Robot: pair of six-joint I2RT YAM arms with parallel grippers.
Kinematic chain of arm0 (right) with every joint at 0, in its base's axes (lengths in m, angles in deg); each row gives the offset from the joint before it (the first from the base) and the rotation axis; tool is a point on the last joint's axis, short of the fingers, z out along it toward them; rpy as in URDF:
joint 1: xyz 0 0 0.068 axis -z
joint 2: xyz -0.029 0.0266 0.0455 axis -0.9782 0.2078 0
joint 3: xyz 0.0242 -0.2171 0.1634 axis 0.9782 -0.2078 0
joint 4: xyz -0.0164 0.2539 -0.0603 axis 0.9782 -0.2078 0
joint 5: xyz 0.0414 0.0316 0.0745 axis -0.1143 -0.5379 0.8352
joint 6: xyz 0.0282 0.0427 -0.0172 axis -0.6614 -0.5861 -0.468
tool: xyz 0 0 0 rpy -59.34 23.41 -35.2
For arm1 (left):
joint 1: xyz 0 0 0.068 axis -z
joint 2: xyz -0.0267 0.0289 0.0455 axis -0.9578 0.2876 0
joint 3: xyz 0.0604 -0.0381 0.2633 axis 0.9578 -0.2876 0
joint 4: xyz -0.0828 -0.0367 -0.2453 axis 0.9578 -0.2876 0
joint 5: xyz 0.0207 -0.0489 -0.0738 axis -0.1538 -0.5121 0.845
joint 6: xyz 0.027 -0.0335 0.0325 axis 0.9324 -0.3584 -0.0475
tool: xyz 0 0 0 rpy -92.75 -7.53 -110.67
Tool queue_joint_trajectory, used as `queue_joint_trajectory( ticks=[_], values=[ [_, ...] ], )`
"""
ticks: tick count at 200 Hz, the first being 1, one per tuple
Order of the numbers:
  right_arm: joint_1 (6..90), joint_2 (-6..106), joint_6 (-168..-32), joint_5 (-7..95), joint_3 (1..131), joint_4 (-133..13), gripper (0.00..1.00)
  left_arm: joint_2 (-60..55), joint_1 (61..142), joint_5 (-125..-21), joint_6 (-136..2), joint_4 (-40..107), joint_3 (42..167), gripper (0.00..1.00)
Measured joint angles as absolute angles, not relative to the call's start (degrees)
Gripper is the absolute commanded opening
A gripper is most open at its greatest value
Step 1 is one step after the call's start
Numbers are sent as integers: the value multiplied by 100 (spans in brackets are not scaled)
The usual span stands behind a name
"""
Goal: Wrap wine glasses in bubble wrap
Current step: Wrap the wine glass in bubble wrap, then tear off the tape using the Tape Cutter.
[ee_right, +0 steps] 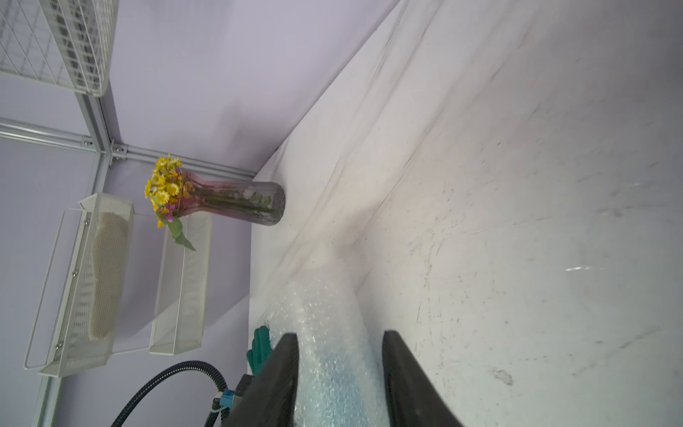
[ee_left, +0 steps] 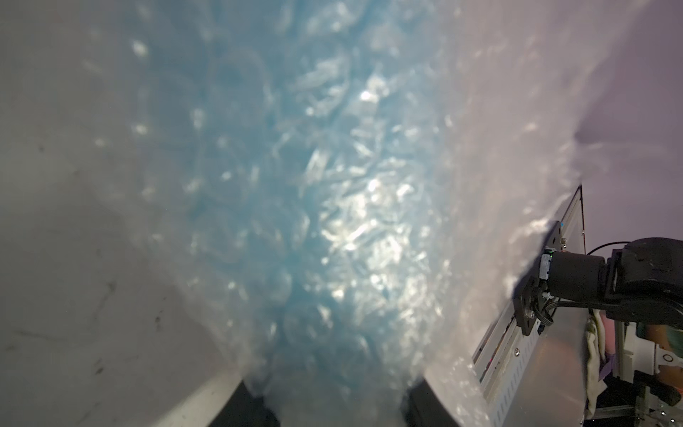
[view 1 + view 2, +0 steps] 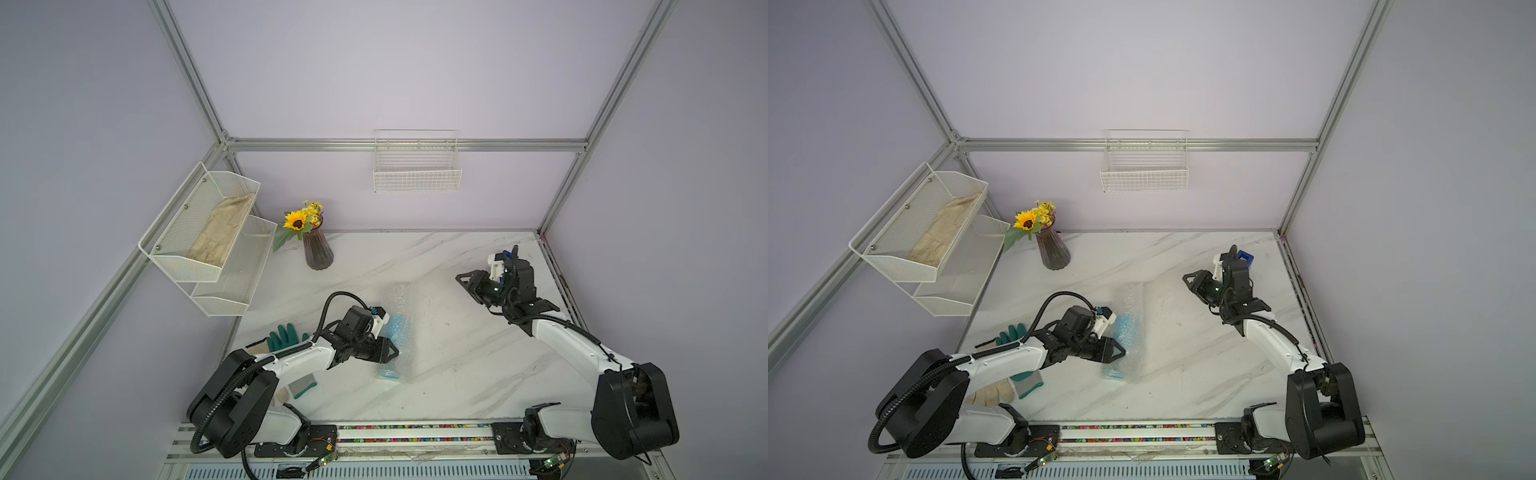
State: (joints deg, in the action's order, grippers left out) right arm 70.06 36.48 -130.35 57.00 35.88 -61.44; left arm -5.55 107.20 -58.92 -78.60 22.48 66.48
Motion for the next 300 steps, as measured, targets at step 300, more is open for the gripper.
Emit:
queue_joint_trajectory(
  ticks=[300],
  values=[
    [9478, 7147, -12051, 7034, 5157, -5320, 36, 1156, 10761, -5191, -7316, 2516, 8073, 36]
  ],
)
